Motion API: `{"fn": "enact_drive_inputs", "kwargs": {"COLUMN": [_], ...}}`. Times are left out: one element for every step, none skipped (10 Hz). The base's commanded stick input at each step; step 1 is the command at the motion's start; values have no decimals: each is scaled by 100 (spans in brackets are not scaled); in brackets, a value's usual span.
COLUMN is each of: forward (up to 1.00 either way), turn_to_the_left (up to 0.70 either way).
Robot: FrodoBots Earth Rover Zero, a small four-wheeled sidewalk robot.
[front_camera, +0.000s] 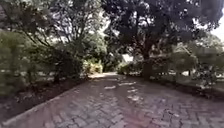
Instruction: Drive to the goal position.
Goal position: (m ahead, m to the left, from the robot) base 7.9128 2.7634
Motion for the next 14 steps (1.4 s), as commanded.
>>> {"fn": "enact_drive_inputs", "kwargs": {"forward": [70,70,70,70,70,70,70,70,70,70,70,70,70,70], "turn_to_the_left": [0,0,0,0,0,0,0,0,0,0,0,0,0,0]}}
